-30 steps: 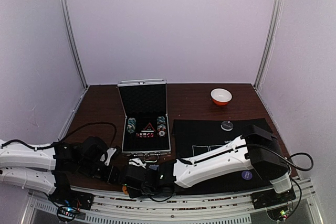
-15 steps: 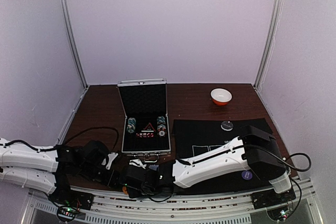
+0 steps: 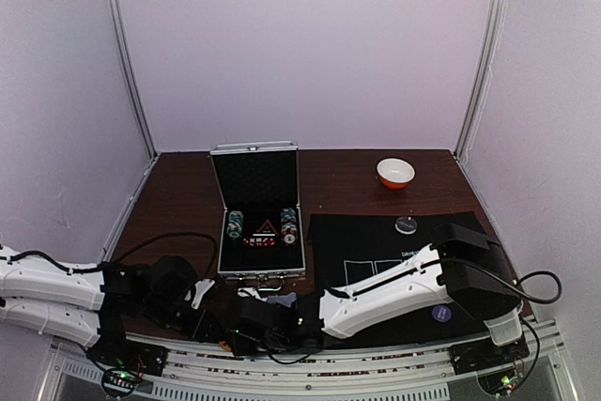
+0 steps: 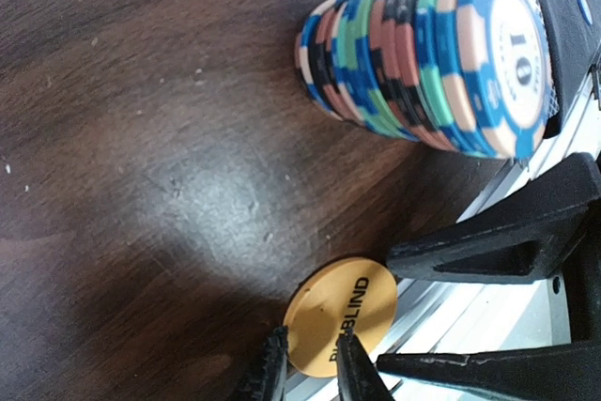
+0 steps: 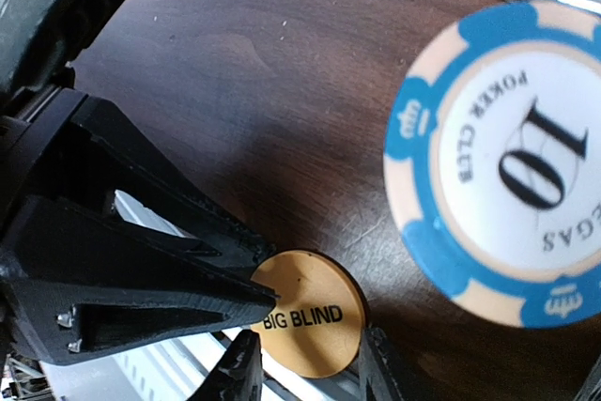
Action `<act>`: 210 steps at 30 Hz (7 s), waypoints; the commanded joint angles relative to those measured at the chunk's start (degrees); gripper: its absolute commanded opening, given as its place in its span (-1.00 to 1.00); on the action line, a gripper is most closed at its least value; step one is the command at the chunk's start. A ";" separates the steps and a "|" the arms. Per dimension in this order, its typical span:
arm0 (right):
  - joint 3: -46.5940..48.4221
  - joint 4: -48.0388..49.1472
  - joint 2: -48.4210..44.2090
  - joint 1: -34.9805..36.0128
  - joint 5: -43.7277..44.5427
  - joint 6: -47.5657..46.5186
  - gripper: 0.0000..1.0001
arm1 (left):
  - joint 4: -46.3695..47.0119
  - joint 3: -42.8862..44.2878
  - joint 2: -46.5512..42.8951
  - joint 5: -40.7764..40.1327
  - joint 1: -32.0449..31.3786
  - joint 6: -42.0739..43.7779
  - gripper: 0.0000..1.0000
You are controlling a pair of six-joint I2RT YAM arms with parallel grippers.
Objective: Distribute texas hold em gaming equipment
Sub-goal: Pick up the big blind button from the corner of the board, then place the big blind button in the big blind area.
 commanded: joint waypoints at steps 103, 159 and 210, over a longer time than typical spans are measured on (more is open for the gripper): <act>-3.52 6.34 -7.25 -0.16 -5.36 -0.92 -1.00 | -0.98 -2.67 -6.67 -0.67 -1.20 -2.04 -0.62; -40.25 5.83 -33.70 -29.00 -42.32 -18.46 -1.00 | -3.95 34.53 7.33 -33.55 17.91 40.06 0.96; -19.23 -28.58 -32.44 -23.61 -10.03 -27.60 0.56 | -2.65 32.23 4.92 -32.00 18.04 41.84 0.97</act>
